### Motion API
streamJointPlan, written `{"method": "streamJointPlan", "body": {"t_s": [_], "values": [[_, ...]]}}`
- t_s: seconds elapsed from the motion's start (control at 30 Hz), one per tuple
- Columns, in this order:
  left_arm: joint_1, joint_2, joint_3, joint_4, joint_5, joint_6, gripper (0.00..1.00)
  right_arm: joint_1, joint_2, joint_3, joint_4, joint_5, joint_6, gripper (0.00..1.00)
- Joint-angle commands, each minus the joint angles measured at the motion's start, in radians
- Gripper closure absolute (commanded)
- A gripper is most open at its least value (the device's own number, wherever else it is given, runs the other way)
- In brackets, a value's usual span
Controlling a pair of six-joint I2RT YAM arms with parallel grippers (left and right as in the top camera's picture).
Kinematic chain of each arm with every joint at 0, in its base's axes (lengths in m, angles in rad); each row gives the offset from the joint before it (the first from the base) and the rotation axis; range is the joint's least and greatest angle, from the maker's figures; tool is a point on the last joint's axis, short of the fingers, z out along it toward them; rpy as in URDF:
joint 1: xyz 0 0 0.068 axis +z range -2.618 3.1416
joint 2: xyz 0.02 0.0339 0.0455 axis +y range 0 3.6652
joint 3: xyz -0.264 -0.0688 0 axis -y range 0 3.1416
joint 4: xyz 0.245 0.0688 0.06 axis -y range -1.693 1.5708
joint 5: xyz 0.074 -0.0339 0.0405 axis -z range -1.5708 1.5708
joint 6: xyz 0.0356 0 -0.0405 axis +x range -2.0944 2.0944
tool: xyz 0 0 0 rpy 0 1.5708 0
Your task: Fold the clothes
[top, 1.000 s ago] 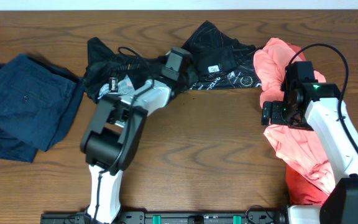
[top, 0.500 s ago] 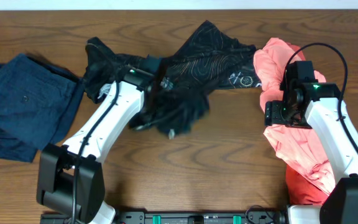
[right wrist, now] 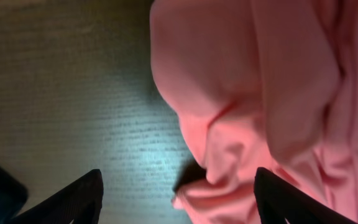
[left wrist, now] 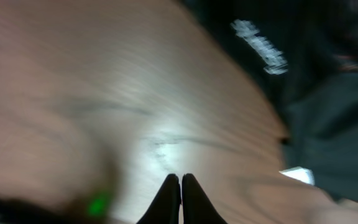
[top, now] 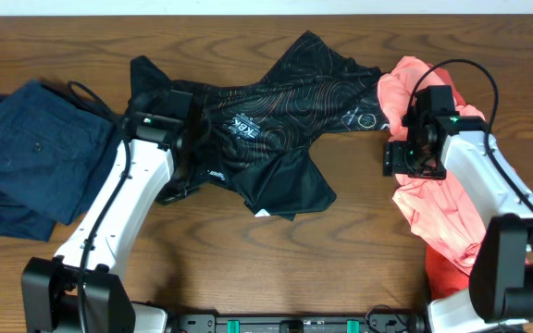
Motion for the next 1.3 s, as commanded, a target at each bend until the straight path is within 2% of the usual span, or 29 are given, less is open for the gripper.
{"method": "streamJointPlan", "body": {"t_s": [0.0,0.03,0.1,0.27,0.33,0.37,0.43,0.6,0.77,0.93,1.0,1.03,1.13,1.27], "values": [[-0.020,0.002,-0.052,0.055,0.151,0.003,0.87,-0.021,0.025,0.005,0.034,-0.016,-0.038,0.24],[-0.027,0.003,-0.075,0.085,0.162,-0.019,0.75,-0.021,0.039,0.005,0.056,-0.023,-0.063,0.24],[-0.042,0.003,-0.116,0.133,0.177,-0.068,0.73,-0.021,0.067,0.005,0.099,-0.056,-0.107,0.25],[-0.090,0.008,-0.232,0.342,0.343,-0.075,0.71,-0.022,0.156,0.005,0.228,-0.066,-0.113,0.31],[-0.120,0.011,-0.283,0.430,0.344,-0.105,0.51,-0.021,0.181,0.005,0.295,-0.067,-0.106,0.31],[-0.131,0.012,-0.304,0.463,0.344,-0.123,0.45,-0.021,0.189,0.005,0.327,-0.067,-0.107,0.31],[-0.152,0.018,-0.340,0.524,0.344,-0.170,0.40,-0.022,0.195,0.005,0.370,-0.061,-0.108,0.30],[-0.197,0.042,-0.392,0.676,0.330,-0.195,0.38,-0.040,0.195,0.005,0.411,0.057,-0.107,0.28],[-0.219,0.095,-0.393,0.712,0.241,-0.244,0.38,-0.102,0.195,0.005,0.404,0.069,-0.107,0.26],[-0.219,0.185,-0.393,0.867,0.241,-0.243,0.38,-0.198,0.195,0.005,0.399,0.090,-0.107,0.25],[-0.219,0.215,-0.393,0.930,0.241,-0.243,0.42,-0.245,0.195,0.005,0.391,0.128,-0.105,0.25],[-0.217,0.224,-0.393,0.956,0.241,-0.243,0.52,-0.272,0.195,0.005,0.385,0.165,-0.090,0.24],[-0.193,0.220,-0.390,0.988,0.238,-0.204,0.94,-0.367,0.195,0.005,0.354,0.282,-0.014,0.21],[-0.103,0.173,-0.384,0.905,0.238,-0.174,0.94,-0.502,0.193,0.009,0.310,0.253,0.084,0.18]]}}
